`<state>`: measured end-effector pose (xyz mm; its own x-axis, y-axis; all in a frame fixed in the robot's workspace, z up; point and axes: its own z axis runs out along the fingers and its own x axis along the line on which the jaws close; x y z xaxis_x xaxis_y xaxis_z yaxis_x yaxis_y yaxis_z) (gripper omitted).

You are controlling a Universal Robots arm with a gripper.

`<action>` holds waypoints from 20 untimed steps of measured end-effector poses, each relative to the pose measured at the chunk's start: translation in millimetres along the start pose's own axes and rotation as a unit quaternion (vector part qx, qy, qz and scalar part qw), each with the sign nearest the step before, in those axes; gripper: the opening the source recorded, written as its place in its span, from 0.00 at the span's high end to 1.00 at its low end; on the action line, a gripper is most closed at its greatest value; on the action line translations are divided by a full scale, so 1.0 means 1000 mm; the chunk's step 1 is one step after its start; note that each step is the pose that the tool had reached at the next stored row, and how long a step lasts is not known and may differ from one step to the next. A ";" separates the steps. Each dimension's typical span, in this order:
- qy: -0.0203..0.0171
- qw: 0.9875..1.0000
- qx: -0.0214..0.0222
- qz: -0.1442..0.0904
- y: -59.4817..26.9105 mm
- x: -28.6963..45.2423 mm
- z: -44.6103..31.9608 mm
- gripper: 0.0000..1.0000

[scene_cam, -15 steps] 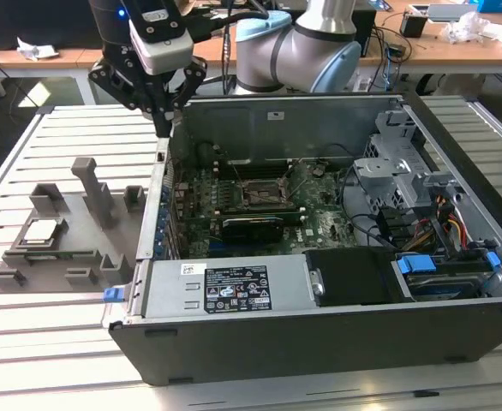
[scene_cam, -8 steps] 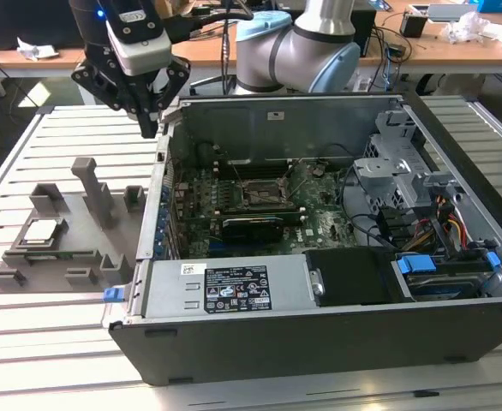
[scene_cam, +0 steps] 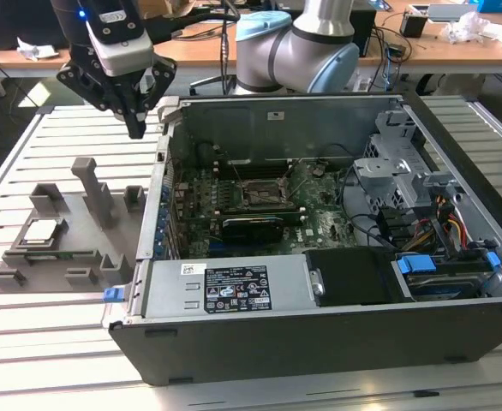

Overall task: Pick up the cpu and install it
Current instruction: 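Reach for the cpu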

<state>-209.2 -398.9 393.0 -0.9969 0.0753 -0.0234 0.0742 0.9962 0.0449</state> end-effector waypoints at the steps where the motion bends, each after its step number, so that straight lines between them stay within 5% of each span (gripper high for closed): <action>1: 0.000 1.000 0.000 0.000 -0.0002 0.0032 -0.0001 0.89; 20: 0.000 1.000 0.000 0.000 -0.0031 0.0422 -0.0010 0.89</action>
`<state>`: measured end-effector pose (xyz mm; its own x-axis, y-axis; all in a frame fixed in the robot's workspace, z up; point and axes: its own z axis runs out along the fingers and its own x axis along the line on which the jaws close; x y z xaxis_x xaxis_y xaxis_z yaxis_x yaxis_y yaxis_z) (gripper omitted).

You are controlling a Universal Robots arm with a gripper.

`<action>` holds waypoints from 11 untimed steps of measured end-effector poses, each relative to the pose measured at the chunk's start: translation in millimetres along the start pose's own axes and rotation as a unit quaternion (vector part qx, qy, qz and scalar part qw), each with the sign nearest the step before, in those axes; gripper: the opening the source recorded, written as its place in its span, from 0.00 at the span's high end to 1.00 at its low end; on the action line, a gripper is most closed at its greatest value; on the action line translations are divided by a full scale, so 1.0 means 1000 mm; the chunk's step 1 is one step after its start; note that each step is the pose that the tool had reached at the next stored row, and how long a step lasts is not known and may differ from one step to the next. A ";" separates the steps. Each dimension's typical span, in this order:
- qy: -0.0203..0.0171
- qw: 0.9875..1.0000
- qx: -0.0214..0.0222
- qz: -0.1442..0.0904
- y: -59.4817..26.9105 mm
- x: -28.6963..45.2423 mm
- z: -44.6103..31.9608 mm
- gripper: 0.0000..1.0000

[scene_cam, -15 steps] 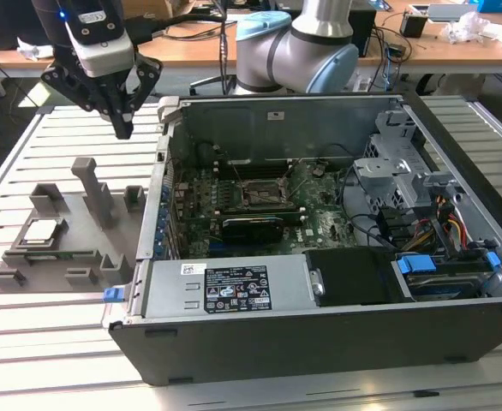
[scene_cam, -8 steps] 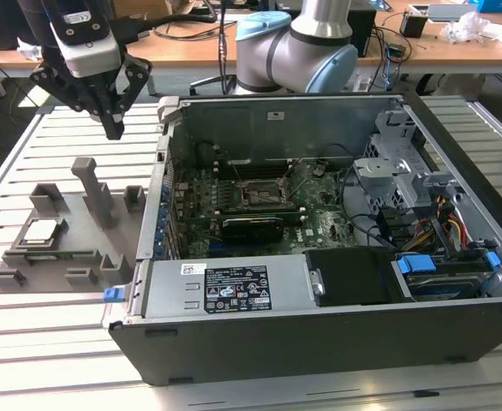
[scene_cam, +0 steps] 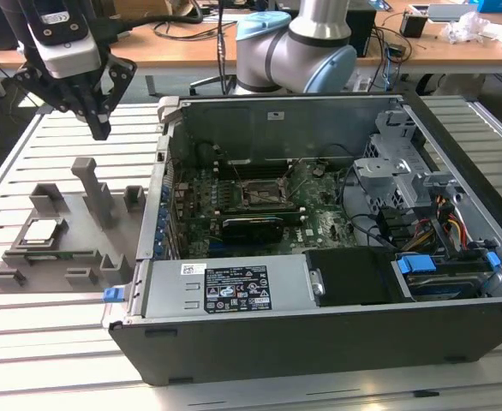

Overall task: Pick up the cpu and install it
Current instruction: 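Reach for the cpu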

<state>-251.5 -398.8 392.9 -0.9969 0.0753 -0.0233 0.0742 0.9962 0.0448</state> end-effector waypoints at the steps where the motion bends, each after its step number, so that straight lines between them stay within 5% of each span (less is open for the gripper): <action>1: 0.000 1.000 0.000 0.000 -0.0001 0.0017 0.0000 0.89; 11: 0.000 1.000 0.000 0.000 -0.0016 0.0218 -0.0004 0.89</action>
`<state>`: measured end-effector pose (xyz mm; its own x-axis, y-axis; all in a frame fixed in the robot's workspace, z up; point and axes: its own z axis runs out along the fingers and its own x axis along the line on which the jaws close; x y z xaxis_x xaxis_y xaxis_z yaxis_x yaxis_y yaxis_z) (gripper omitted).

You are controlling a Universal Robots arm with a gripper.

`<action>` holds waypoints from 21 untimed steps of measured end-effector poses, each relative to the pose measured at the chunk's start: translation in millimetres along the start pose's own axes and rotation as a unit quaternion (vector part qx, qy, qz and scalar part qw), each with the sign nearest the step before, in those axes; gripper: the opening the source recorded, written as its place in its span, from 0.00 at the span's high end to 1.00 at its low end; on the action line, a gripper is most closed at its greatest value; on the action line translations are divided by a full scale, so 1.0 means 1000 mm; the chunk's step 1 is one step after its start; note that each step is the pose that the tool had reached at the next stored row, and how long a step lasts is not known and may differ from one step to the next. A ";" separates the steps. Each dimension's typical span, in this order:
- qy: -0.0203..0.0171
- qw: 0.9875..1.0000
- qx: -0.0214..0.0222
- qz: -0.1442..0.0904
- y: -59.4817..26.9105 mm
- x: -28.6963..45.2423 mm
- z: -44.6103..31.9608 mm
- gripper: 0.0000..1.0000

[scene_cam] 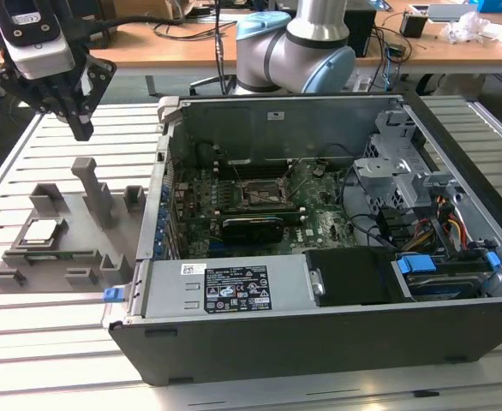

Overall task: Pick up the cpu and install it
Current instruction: 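Reach for the cpu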

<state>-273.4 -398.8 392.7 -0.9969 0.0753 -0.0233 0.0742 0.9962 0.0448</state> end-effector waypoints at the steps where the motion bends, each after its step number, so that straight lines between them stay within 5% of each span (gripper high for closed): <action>1: 0.000 1.000 0.000 0.000 -0.0002 0.0019 0.0000 0.89; 9: 0.000 1.000 0.000 0.000 -0.0015 0.0202 -0.0003 0.89; 21: 0.000 1.000 0.000 0.000 -0.0028 0.0370 -0.0002 0.89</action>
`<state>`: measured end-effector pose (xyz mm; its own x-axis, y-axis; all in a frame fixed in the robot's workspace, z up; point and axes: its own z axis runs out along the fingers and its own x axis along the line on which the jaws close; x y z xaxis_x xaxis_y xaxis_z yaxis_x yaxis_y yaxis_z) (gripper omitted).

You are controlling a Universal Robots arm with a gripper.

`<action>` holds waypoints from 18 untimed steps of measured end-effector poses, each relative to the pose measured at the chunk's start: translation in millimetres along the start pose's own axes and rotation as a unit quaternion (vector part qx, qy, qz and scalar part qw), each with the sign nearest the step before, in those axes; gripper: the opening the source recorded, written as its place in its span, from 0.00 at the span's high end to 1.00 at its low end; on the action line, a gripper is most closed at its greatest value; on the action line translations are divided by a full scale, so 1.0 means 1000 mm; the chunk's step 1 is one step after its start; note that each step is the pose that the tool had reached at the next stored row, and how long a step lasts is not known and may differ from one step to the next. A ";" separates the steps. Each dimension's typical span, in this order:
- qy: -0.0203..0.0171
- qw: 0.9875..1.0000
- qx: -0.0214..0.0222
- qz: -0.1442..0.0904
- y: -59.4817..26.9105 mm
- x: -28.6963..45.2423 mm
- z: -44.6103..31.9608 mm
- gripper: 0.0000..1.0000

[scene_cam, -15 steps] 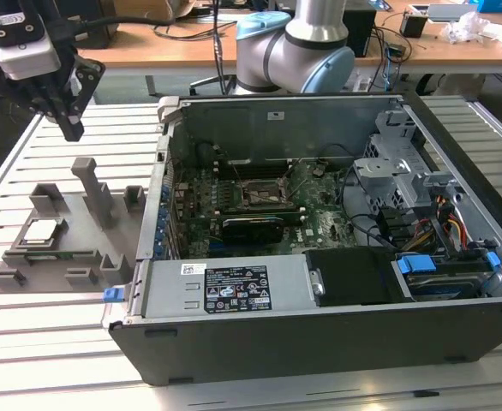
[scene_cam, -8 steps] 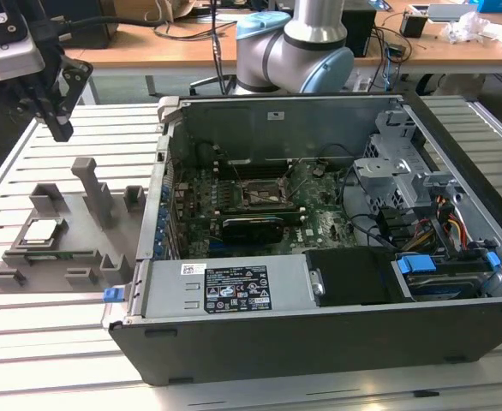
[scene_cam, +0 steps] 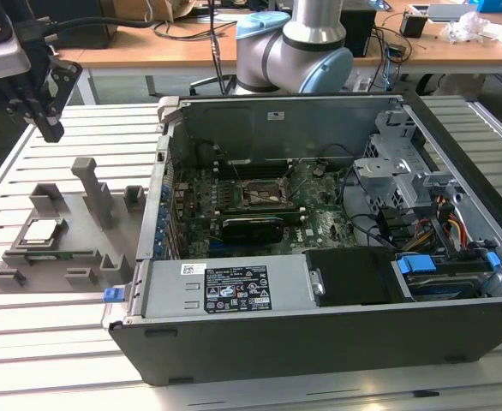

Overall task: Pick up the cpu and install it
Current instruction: 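Reach for the cpu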

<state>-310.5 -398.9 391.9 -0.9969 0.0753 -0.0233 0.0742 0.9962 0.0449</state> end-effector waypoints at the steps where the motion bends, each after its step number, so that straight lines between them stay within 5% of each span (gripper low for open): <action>1: 0.000 1.000 0.000 0.000 -0.0001 0.0020 0.0000 0.89; 18: 0.000 1.000 0.000 0.000 -0.0017 0.0232 0.0000 0.89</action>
<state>-333.8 -398.8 391.3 -0.9969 0.0753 -0.0233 0.0742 0.9962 0.0448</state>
